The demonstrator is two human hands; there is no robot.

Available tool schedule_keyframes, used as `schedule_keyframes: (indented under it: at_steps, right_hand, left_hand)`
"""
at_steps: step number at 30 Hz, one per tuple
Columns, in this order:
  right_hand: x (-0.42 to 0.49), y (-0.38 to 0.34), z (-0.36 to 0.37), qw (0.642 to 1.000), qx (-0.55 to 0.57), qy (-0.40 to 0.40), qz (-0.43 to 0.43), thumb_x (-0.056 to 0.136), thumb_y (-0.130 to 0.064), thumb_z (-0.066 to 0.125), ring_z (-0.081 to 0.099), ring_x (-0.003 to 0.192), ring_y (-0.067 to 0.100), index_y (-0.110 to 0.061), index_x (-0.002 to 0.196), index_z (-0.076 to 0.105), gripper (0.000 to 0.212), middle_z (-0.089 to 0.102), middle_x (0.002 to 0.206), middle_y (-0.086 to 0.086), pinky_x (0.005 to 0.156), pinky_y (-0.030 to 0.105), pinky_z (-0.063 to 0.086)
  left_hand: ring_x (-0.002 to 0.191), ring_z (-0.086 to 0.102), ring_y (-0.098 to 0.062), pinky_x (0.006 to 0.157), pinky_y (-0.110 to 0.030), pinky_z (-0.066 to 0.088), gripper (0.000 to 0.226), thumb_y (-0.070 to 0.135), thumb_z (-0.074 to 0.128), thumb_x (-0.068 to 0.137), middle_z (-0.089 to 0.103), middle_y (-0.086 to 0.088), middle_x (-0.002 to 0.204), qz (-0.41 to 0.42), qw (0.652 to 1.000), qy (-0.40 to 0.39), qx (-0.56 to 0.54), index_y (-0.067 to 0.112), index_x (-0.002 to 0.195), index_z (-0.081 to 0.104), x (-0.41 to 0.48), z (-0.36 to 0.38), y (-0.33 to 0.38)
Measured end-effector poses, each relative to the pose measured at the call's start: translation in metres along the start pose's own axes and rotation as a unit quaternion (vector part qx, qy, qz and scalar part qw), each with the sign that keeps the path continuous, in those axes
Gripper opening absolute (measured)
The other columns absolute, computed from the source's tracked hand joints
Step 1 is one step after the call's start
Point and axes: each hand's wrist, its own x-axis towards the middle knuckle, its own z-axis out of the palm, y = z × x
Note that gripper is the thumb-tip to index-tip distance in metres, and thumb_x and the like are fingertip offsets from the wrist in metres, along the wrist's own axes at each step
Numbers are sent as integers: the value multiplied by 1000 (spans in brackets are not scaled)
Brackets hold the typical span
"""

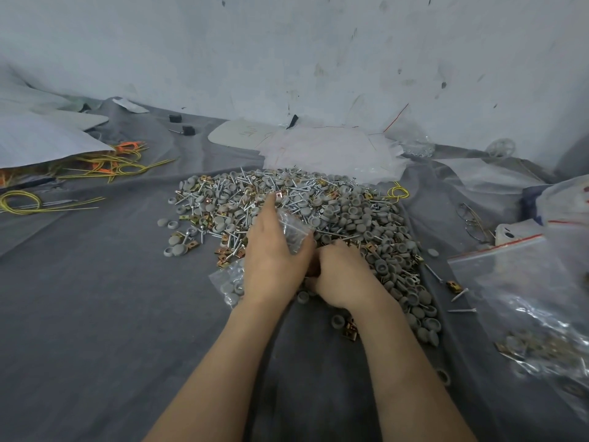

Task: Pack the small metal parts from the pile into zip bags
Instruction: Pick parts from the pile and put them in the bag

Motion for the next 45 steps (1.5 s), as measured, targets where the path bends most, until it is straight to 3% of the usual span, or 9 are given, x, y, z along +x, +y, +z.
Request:
schedule_keyframes:
  at_steps: [4, 8, 16, 22, 29, 31, 34, 38, 45]
  right_hand:
    - [1, -4, 4, 1000, 8, 20, -8, 87, -17, 58, 48, 111, 36, -10, 110, 58, 24, 51, 116, 16, 91, 39, 43]
    - [2, 5, -3, 983, 164, 77, 7, 87, -17, 62, 60, 94, 23, -13, 97, 66, 11, 65, 98, 6, 74, 27, 42]
    - [8, 10, -8, 871, 428, 237, 37, 90, -16, 63, 59, 79, 3, -22, 89, 58, 8, 61, 83, -12, 64, 7, 40]
    - [6, 1, -8, 853, 479, 202, -47, 90, -8, 61, 62, 86, -8, -32, 82, 61, 25, 67, 89, -15, 73, 5, 44]
    - [7, 2, -7, 835, 512, 192, -67, 95, -8, 52, 64, 96, -3, -31, 90, 61, 25, 70, 97, -9, 86, 17, 48]
    - [7, 7, -8, 843, 486, 232, -26, 95, -8, 51, 63, 90, -3, -26, 95, 62, 21, 68, 92, -13, 81, 19, 50]
    - [5, 18, -8, 910, 331, 246, 46, 92, -14, 57, 63, 89, 9, -18, 100, 67, 13, 68, 94, -6, 74, 20, 47]
    - [4, 18, -4, 985, 123, 101, 70, 86, -27, 65, 61, 99, 28, -16, 101, 69, 19, 65, 106, 7, 85, 39, 52]
    - [4, 10, 3, 986, 45, 137, 86, 91, -25, 59, 54, 107, 29, -15, 104, 64, 17, 59, 109, 6, 89, 41, 48]
  left_hand:
    - [133, 39, -21, 107, -44, 38, 85, 27, 70, 84, 36, -3, 149, 6, 1000, 8, 15, 17, 150, 18, -1, 0, 0]
    - [133, 39, -22, 108, -41, 37, 85, 27, 70, 83, 38, -4, 148, 11, 999, 12, 30, 15, 150, 19, -1, 0, -1]
    - [135, 36, -20, 109, -36, 34, 84, 27, 69, 84, 35, -3, 150, 20, 999, -2, 38, 17, 150, 19, -1, 2, -1]
    - [134, 36, -23, 107, -41, 38, 82, 28, 68, 85, 37, -6, 148, 38, 998, -15, 50, 14, 150, 19, -4, 3, 0]
    - [135, 35, -20, 106, -30, 32, 84, 27, 70, 84, 36, -5, 149, 33, 999, -11, 42, 14, 150, 19, -2, 3, -2]
    - [134, 37, -20, 108, -31, 33, 84, 26, 70, 83, 37, -4, 149, 22, 999, -7, 26, 16, 150, 19, -1, 2, -2]
    - [126, 47, -22, 104, -43, 42, 85, 28, 70, 83, 43, -3, 143, -2, 1000, -2, 0, 21, 150, 19, 1, 0, -1]
    - [125, 49, -23, 103, -46, 43, 84, 30, 69, 83, 45, -3, 141, -8, 1000, 0, -15, 22, 149, 19, 0, -2, 0]
    - [130, 43, -20, 105, -44, 41, 84, 30, 69, 84, 42, -2, 145, 4, 1000, 7, 5, 18, 150, 18, 0, -1, 0]
